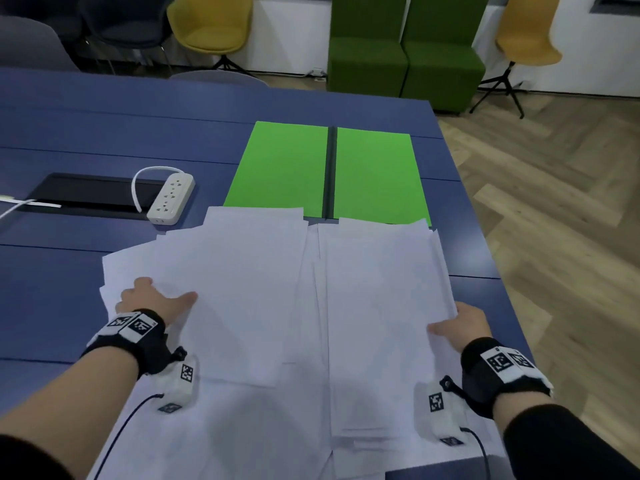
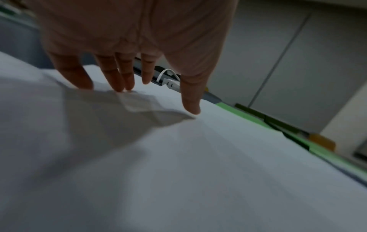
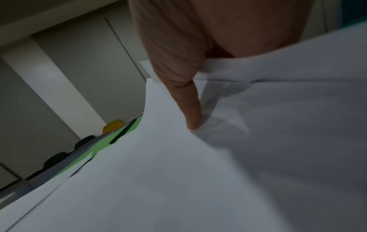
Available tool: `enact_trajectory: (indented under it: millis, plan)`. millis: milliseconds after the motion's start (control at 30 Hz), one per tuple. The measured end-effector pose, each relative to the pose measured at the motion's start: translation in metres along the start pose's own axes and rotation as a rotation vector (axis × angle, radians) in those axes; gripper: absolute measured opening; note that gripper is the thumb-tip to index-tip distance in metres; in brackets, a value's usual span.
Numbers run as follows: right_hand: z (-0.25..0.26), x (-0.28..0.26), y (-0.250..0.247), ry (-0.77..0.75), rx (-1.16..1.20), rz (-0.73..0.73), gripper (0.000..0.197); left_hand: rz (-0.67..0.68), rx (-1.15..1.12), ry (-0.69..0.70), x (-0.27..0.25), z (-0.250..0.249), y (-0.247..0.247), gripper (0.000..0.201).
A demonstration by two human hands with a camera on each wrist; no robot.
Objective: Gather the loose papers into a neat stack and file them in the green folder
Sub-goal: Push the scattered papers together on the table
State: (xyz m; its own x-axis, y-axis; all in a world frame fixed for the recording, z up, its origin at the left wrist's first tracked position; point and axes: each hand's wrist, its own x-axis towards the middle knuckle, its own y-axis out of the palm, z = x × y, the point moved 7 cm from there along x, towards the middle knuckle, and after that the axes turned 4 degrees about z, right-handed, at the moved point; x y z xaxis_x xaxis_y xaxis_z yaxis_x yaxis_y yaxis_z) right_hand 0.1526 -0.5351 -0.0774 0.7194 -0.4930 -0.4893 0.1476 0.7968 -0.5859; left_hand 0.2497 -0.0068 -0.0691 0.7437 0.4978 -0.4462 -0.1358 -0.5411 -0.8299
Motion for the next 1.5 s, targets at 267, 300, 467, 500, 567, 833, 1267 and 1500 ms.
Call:
enact_trajectory:
  millis: [267,300,467,500,567,833,1267,1500]
  plan:
    - [0.009,-0.011,0.036,0.012,-0.024,-0.002,0.051,0.162,-0.108,0.091,-0.006,-0.005,0.015,0.086]
    - [0.008,-0.013,0.036,0.025,0.003,-0.01,0.055,0.181,-0.132,0.113,-0.009,-0.009,0.018,0.083]
    - [-0.004,-0.011,0.033,0.05,-0.033,0.026,0.041,0.291,-0.147,0.333,-0.025,-0.032,0.027,0.04]
    - [-0.005,-0.014,0.031,0.036,-0.032,0.038,0.035,0.299,-0.156,0.39,-0.03,-0.036,0.026,0.034]
    - [-0.007,-0.017,0.025,-0.005,-0.019,0.047,0.027,0.278,-0.179,0.475,-0.034,-0.04,0.022,0.024]
    - [-0.031,-0.033,0.0,-0.062,0.059,-0.005,0.035,0.102,-0.307,0.48,-0.043,-0.033,-0.004,0.014]
    - [-0.053,-0.042,-0.006,0.004,0.121,-0.055,0.036,0.17,-0.399,0.078,-0.084,0.055,0.013,0.021]
    - [-0.06,-0.048,-0.004,0.002,0.12,-0.116,0.033,0.089,-0.617,-0.067,-0.092,0.066,0.028,0.009]
